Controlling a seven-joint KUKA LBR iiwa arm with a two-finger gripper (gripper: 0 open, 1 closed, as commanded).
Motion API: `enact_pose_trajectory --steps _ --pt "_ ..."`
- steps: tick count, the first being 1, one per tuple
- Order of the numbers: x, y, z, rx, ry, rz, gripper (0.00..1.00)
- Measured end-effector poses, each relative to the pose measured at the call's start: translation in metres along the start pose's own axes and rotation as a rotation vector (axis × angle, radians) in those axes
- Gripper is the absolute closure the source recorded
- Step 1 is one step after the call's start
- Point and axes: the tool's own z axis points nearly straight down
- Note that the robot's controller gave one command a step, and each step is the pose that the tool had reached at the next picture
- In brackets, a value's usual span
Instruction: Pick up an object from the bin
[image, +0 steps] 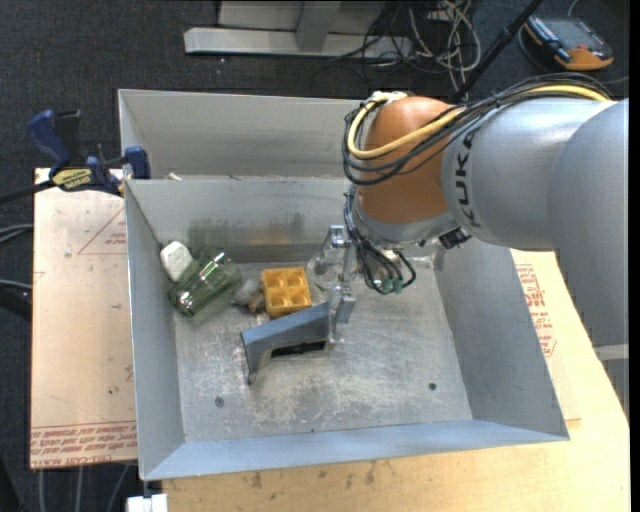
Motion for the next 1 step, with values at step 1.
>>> enact_pose_trajectory --steps 1 --pt "-0.0019 -0.0001 -0.0049 0.0 -0.008 0.001 0.0"
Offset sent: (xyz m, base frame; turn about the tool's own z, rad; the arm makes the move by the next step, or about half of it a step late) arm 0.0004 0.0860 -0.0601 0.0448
